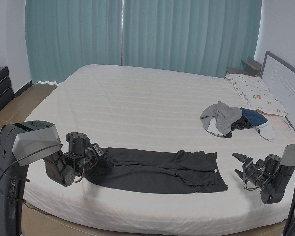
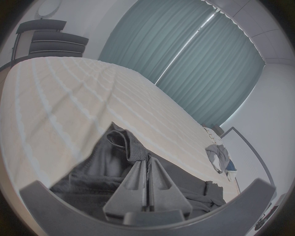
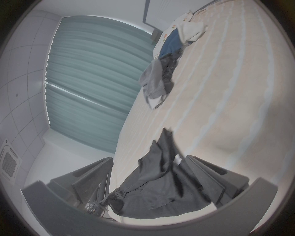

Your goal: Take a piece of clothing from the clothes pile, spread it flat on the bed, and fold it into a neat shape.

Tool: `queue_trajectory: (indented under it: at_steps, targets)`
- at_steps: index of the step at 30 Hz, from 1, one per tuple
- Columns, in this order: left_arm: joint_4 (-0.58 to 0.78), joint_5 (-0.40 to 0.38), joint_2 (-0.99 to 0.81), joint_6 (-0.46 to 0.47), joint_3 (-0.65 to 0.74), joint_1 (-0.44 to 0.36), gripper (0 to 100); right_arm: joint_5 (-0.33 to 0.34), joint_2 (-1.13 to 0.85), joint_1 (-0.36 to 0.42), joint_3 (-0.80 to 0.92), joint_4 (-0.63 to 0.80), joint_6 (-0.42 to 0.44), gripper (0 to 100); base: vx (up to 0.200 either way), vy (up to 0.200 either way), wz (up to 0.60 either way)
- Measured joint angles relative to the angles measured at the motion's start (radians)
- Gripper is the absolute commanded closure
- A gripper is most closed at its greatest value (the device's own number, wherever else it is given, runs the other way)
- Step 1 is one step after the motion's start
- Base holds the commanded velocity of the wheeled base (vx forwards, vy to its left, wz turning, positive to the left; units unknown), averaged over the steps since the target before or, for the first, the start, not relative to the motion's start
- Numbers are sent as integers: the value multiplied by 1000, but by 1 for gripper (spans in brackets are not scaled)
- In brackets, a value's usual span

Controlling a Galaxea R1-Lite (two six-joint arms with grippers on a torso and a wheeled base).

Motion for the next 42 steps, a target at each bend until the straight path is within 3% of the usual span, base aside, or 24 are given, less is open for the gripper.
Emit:
queue_trajectory:
  at_steps: [23, 42]
  targets:
    - [9, 28, -23, 0, -13, -51, 100, 0, 52, 1, -10, -1, -8, 0, 0, -200, 0]
    - [277, 68, -51, 16, -139, -119, 100, 0, 53, 4, -3, 0, -13, 0, 0, -200, 0]
